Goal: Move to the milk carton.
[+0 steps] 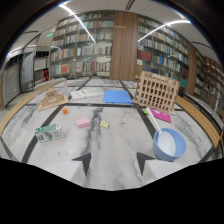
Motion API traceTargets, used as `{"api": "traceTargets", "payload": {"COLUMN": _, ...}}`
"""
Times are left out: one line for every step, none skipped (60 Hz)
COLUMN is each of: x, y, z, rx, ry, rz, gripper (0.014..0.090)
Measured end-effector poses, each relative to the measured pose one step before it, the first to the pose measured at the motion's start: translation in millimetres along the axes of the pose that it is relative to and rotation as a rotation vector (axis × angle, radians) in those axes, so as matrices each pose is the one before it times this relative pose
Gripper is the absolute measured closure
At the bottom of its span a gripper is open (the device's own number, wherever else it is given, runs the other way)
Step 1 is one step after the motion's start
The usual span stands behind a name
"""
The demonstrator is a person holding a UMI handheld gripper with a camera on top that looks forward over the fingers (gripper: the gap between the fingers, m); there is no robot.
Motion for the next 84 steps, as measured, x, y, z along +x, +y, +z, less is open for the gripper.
{"api": "traceTargets", "payload": {"x": -0.11, "y": -0.18, "z": -0.11, "rx": 0.00051, "ry": 0.00048, "rz": -0.0004, "gripper": 0.0188}}
{"api": "traceTargets", "payload": {"x": -0.06, "y": -0.07, "z": -0.32, "rx": 0.00056, "ry": 0.00072, "rz": 0.0001, "gripper": 0.0188}}
{"api": "traceTargets", "payload": {"x": -0.03, "y": -0.08, "z": -0.46, "rx": 0.00085, "ry": 0.00127, "rz": 0.0002, "gripper": 0.0189}}
{"api": "traceTargets", "payload": {"x": -0.08, "y": -0.22, "z": -0.68, "rx": 0.00091, "ry": 0.00107, "rz": 0.0000, "gripper": 0.0188}}
{"api": "traceTargets", "payload": {"x": -0.05, "y": -0.01, "z": -0.62, "rx": 0.00094, "ry": 0.00102, "rz": -0.0009, "gripper": 0.0189}}
{"api": "traceTargets", "payload": {"x": -0.03, "y": 0.26, "z": -0.42, "rx": -0.00012, "ry": 0.00182, "rz": -0.0016, "gripper": 0.0188}}
{"api": "traceTargets", "payload": {"x": 0.13, "y": 0.10, "z": -3.04, "rx": -0.00111, "ry": 0.00197, "rz": -0.0012, "gripper": 0.0187}}
{"api": "traceTargets", "payload": {"x": 0.19, "y": 0.42, "z": -1.05, "rx": -0.00097, "ry": 0.00322, "rz": -0.0009, "gripper": 0.0188}}
{"api": "traceTargets", "payload": {"x": -0.46, "y": 0.98, "z": 0.18, "rx": -0.00061, "ry": 0.00372, "rz": -0.0004, "gripper": 0.0187}}
{"api": "traceTargets", "payload": {"x": -0.66, "y": 0.90, "z": -1.00, "rx": -0.00138, "ry": 0.00224, "rz": -0.0002, "gripper": 0.0188}}
{"api": "traceTargets", "payload": {"x": -0.89, "y": 1.39, "z": -1.30, "rx": -0.00199, "ry": 0.00167, "rz": -0.0005, "gripper": 0.0187}}
{"api": "traceTargets", "payload": {"x": -0.71, "y": 1.63, "z": -1.41, "rx": -0.00290, "ry": 0.00169, "rz": -0.0006, "gripper": 0.0190}}
{"api": "traceTargets", "payload": {"x": -0.62, "y": 1.88, "z": -1.48, "rx": -0.00378, "ry": 0.00202, "rz": -0.0001, "gripper": 0.0190}}
{"api": "traceTargets", "payload": {"x": -1.80, "y": 2.18, "z": -0.56, "rx": -0.00374, "ry": 0.00287, "rz": 0.0009, "gripper": 0.0189}}
{"api": "traceTargets", "payload": {"x": 0.91, "y": 2.52, "z": -2.95, "rx": -0.00328, "ry": -0.00101, "rz": 0.0014, "gripper": 0.0189}}
{"api": "traceTargets", "payload": {"x": -1.41, "y": 2.39, "z": -1.85, "rx": -0.00316, "ry": -0.00050, "rz": 0.0022, "gripper": 0.0189}}
{"api": "traceTargets", "payload": {"x": -3.44, "y": 1.65, "z": -0.60, "rx": -0.00353, "ry": 0.00004, "rz": 0.0019, "gripper": 0.0188}}
{"api": "traceTargets", "payload": {"x": -0.49, "y": 2.32, "z": -2.43, "rx": -0.00240, "ry": -0.00395, "rz": 0.0011, "gripper": 0.0187}}
{"api": "traceTargets", "payload": {"x": -2.58, "y": 2.08, "z": -1.37, "rx": -0.00207, "ry": -0.00276, "rz": 0.0009, "gripper": 0.0187}}
{"api": "traceTargets", "payload": {"x": -4.64, "y": 1.83, "z": -0.44, "rx": -0.00235, "ry": -0.00069, "rz": 0.0012, "gripper": 0.0185}}
{"api": "traceTargets", "payload": {"x": -2.54, "y": 2.01, "z": -1.40, "rx": -0.00207, "ry": -0.00121, "rz": 0.0001, "gripper": 0.0187}}
{"api": "traceTargets", "payload": {"x": -2.49, "y": 2.33, "z": -1.37, "rx": -0.00199, "ry": 0.00005, "rz": -0.0010, "gripper": 0.0190}}
{"api": "traceTargets", "payload": {"x": -2.74, "y": 2.10, "z": -1.07, "rx": -0.00193, "ry": 0.00107, "rz": -0.0017, "gripper": 0.0189}}
{"api": "traceTargets", "payload": {"x": -4.18, "y": 2.00, "z": -0.97, "rx": -0.00229, "ry": 0.00085, "rz": -0.0021, "gripper": 0.0190}}
{"api": "traceTargets", "payload": {"x": -2.88, "y": 2.77, "z": -0.54, "rx": -0.00099, "ry": -0.00183, "rz": -0.0018, "gripper": 0.0190}}
{"api": "traceTargets", "payload": {"x": -4.13, "y": 1.75, "z": -0.68, "rx": -0.00157, "ry": -0.00231, "rz": -0.0021, "gripper": 0.0190}}
{"api": "traceTargets", "payload": {"x": -4.50, "y": 1.63, "z": -0.76, "rx": -0.00181, "ry": -0.00363, "rz": -0.0024, "gripper": 0.0189}}
{"api": "traceTargets", "payload": {"x": -5.29, "y": 1.79, "z": -0.64, "rx": -0.00230, "ry": -0.00492, "rz": -0.0027, "gripper": 0.0185}}
{"api": "traceTargets", "payload": {"x": -5.73, "y": 1.58, "z": -0.76, "rx": -0.00237, "ry": -0.00537, "rz": -0.0028, "gripper": 0.0188}}
{"api": "traceTargets", "payload": {"x": -6.06, "y": 0.65, "z": -0.63, "rx": -0.00277, "ry": -0.00557, "rz": -0.0034, "gripper": 0.0189}}
{"api": "traceTargets", "payload": {"x": -6.30, "y": 1.13, "z": -0.56, "rx": -0.00187, "ry": -0.00683, "rz": -0.0030, "gripper": 0.0192}}
{"api": "traceTargets", "payload": {"x": -6.41, "y": 0.72, "z": -0.34, "rx": -0.00141, "ry": -0.00696, "rz": -0.0028, "gripper": 0.0193}}
{"api": "traceTargets", "payload": {"x": -6.69, "y": 0.52, "z": -0.04, "rx": -0.00131, "ry": -0.00680, "rz": -0.0023, "gripper": 0.0193}}
{"api": "traceTargets", "payload": {"x": -8.80, "y": 0.17, "z": 1.29, "rx": -0.00182, "ry": -0.00513, "rz": -0.0024, "gripper": 0.0191}}
{"api": "traceTargets", "payload": {"x": -6.96, "y": 0.39, "z": 0.32, "rx": -0.00094, "ry": -0.00759, "rz": -0.0029, "gripper": 0.0190}}
{"api": "traceTargets", "payload": {"x": -7.44, "y": 0.63, "z": -0.66, "rx": -0.00041, "ry": -0.00743, "rz": -0.0034, "gripper": 0.0191}}
{"api": "traceTargets", "payload": {"x": -6.86, "y": 0.09, "z": 0.44, "rx": -0.00036, "ry": -0.00776, "rz": -0.0023, "gripper": 0.0190}}
{"api": "traceTargets", "payload": {"x": -7.07, "y": -0.27, "z": 0.69, "rx": -0.00008, "ry": -0.00683, "rz": -0.0007, "gripper": 0.0187}}
{"api": "traceTargets", "payload": {"x": -7.23, "y": -0.53, "z": 0.89, "rx": 0.00015, "ry": -0.00643, "rz": 0.0006, "gripper": 0.0186}}
{"api": "traceTargets", "payload": {"x": -6.82, "y": -1.32, "z": 1.93, "rx": 0.00012, "ry": -0.00668, "rz": 0.0008, "gripper": 0.0185}}
{"api": "traceTargets", "payload": {"x": -7.19, "y": -0.95, "z": 1.46, "rx": 0.00042, "ry": -0.00662, "rz": 0.0001, "gripper": 0.0186}}
{"api": "traceTargets", "payload": {"x": -6.92, "y": -0.86, "z": 1.65, "rx": -0.00004, "ry": -0.00633, "rz": -0.0005, "gripper": 0.0183}}
{"api": "traceTargets", "payload": {"x": -7.03, "y": -1.14, "z": 1.84, "rx": -0.00007, "ry": -0.00617, "rz": -0.0007, "gripper": 0.0183}}
{"api": "traceTargets", "payload": {"x": -6.56, "y": -1.49, "z": 1.98, "rx": 0.00056, "ry": -0.00503, "rz": -0.0010, "gripper": 0.0184}}
{"api": "traceTargets", "payload": {"x": -6.52, "y": -1.42, "z": 1.60, "rx": 0.00101, "ry": -0.00476, "rz": -0.0016, "gripper": 0.0184}}
{"api": "traceTargets", "payload": {"x": -6.64, "y": -2.07, "z": 2.51, "rx": 0.00154, "ry": -0.00270, "rz": -0.0020, "gripper": 0.0184}}
{"api": "traceTargets", "payload": {"x": -6.25, "y": -2.06, "z": 2.64, "rx": 0.00272, "ry": -0.00471, "rz": -0.0030, "gripper": 0.0183}}
{"api": "traceTargets", "payload": {"x": -5.99, "y": -2.52, "z": 2.98, "rx": 0.00343, "ry": -0.00538, "rz": -0.0029, "gripper": 0.0183}}
{"api": "traceTargets", "payload": {"x": -5.98, "y": -2.48, "z": 3.37, "rx": 0.00378, "ry": -0.00486, "rz": -0.0028, "gripper": 0.0180}}
{"api": "traceTargets", "payload": {"x": -5.30, "y": -2.61, "z": 3.60, "rx": 0.00353, "ry": -0.00328, "rz": -0.0026, "gripper": 0.0183}}
{"api": "traceTargets", "payload": {"x": -4.21, "y": -2.60, "z": 3.68, "rx": 0.00328, "ry": -0.00198, "rz": -0.0027, "gripper": 0.0183}}
{"api": "traceTargets", "payload": {"x": -2.74, "y": -2.54, "z": 3.73, "rx": 0.00174, "ry": -0.00068, "rz": -0.0013, "gripper": 0.0182}}
{"api": "traceTargets", "payload": {"x": -5.43, "y": -1.99, "z": 4.11, "rx": 0.00072, "ry": 0.00151, "rz": -0.0006, "gripper": 0.0183}}
{"api": "traceTargets", "payload": {"x": -4.01, "y": -1.78, "z": 4.56, "rx": 0.00057, "ry": -0.00014, "rz": 0.0001, "gripper": 0.0183}}
{"api": "traceTargets", "payload": {"x": -3.88, "y": -1.92, "z": 4.72, "rx": 0.00032, "ry": -0.00143, "rz": -0.0004, "gripper": 0.0182}}
{"api": "traceTargets", "payload": {"x": -4.04, "y": -1.75, "z": 4.70, "rx": 0.00017, "ry": -0.00255, "rz": -0.0005, "gripper": 0.0184}}
{"api": "traceTargets", "payload": {"x": -4.24, "y": -1.71, "z": 4.54, "rx": 0.00048, "ry": -0.00307, "rz": 0.0007, "gripper": 0.0185}}
{"api": "traceTargets", "payload": {"x": -3.52, "y": -1.83, "z": 4.63, "rx": 0.00026, "ry": -0.00259, "rz": 0.0019, "gripper": 0.0186}}
{"api": "traceTargets", "payload": {"x": -2.96, "y": -1.53, "z": 4.65, "rx": -0.00053, "ry": -0.00060, "rz": 0.0034, "gripper": 0.0185}}
{"api": "traceTargets", "payload": {"x": -2.50, "y": -1.46, "z": 4.60, "rx": -0.00159, "ry": 0.00107, "rz": 0.0030, "gripper": 0.0186}}
{"api": "traceTargets", "payload": {"x": -0.65, "y": -0.99, "z": 2.89, "rx": -0.00023, "ry": 0.00013, "rz": 0.0021, "gripper": 0.0187}}
{"api": "traceTargets", "payload": {"x": -2.50, "y": -2.11, "z": 5.52, "rx": 0.00001, "ry": 0.00151, "rz": 0.0006, "gripper": 0.0186}}
{"api": "traceTargets", "payload": {"x": -2.12, "y": -2.14, "z": 4.66, "rx": 0.00107, "ry": 0.00077, "rz": 0.0011, "gripper": 0.0185}}
{"api": "traceTargets", "payload": {"x": -1.13, "y": -1.91, "z": 4.74, "rx": 0.00212, "ry": 0.00106, "rz": 0.0019, "gripper": 0.0184}}
{"api": "traceTargets", "payload": {"x": -0.92, "y": -1.97, "z": 4.48, "rx": 0.00173, "ry": 0.00214, "rz": 0.0025, "gripper": 0.0184}}
{"api": "traceTargets", "payload": {"x": -0.90, "y": -1.80, "z": 4.61, "rx": 0.00094, "ry": 0.00282, "rz": 0.0019, "gripper": 0.0187}}
{"api": "traceTargets", "payload": {"x": -0.57, "y": -1.43, "z": 4.55, "rx": 0.00039, "ry": 0.00321, "rz": 0.0011, "gripper": 0.0186}}
{"api": "traceTargets", "payload": {"x": -0.42, "y": -1.38, "z": 3.96, "rx": 0.00074, "ry": 0.00299, "rz": 0.0001, "gripper": 0.0185}}
{"api": "traceTargets", "payload": {"x": -0.31, "y": -1.58, "z": 3.80, "rx": 0.00192, "ry": 0.00276, "rz": 0.0004, "gripper": 0.0185}}
{"api": "traceTargets", "payload": {"x": -0.13, "y": -1.44, "z": 3.67, "rx": 0.00174, "ry": 0.00285, "rz": 0.0013, "gripper": 0.0184}}
{"api": "traceTargets", "payload": {"x": 0.65, "y": -1.20, "z": 3.38, "rx": 0.00027, "ry": 0.00218, "rz": 0.0030, "gripper": 0.0183}}
{"api": "traceTargets", "payload": {"x": 0.18, "y": -0.90, "z": 3.57, "rx": 0.00007, "ry": 0.00375, "rz": 0.0021, "gripper": 0.0185}}
{"api": "traceTargets", "payload": {"x": 0.43, "y": -1.13, "z": 2.61, "rx": -0.00084, "ry": 0.00359, "rz": 0.0008, "gripper": 0.0186}}
{"api": "traceTargets", "payload": {"x": 0.31, "y": -0.56, "z": 2.79, "rx": -0.00119, "ry": 0.00255, "rz": -0.0001, "gripper": 0.0187}}
{"api": "traceTargets", "payload": {"x": -0.29, "y": -0.22, "z": 2.14, "rx": -0.00184, "ry": 0.00112, "rz": -0.0001, "gripper": 0.0186}}
{"api": "traceTargets", "payload": {"x": -0.25, "y": -0.18, "z": 2.48, "rx": -0.00151, "ry": -0.00035, "rz": 0.0011, "gripper": 0.0186}}
{"api": "traceTargets", "payload": {"x": -0.40, "y": 0.03, "z": 2.01, "rx": -0.00156, "ry": -0.00066, "rz": 0.0016, "gripper": 0.0185}}
{"api": "traceTargets", "payload": {"x": -0.27, "y": 0.13, "z": 1.86, "rx": -0.00213, "ry": 0.00011, "rz": 0.0016, "gripper": 0.0187}}
{"api": "traceTargets", "payload": {"x": 0.09, "y": 0.76, "z": 2.13, "rx": -0.00286, "ry": 0.00041, "rz": 0.0008, "gripper": 0.0187}}
{"api": "traceTargets", "payload": {"x": -0.32, "y": 0.54, "z": 1.09, "rx": -0.00381, "ry": -0.00068, "rz": 0.0003, "gripper": 0.0186}}
{"api": "traceTargets", "payload": {"x": -0.43, "y": 0.63, "z": 0.77, "rx": -0.00325, "ry": -0.00143, "rz": 0.0004, "gripper": 0.0188}}
{"api": "traceTargets", "payload": {"x": -0.63, "y": 0.57, "z": 0.71, "rx": -0.00207, "ry": -0.00358, "rz": 0.0013, "gripper": 0.0185}}
{"api": "traceTargets", "payload": {"x": -0.11, "y": 0.97, "z": 0.25, "rx": -0.00178, "ry": -0.00151, "rz": 0.0025, "gripper": 0.0198}}
{"api": "traceTargets", "payload": {"x": -0.21, "y": 0.76, "z": 0.49, "rx": -0.00227, "ry": -0.00058, "rz": 0.0011, "gripper": 0.0201}}
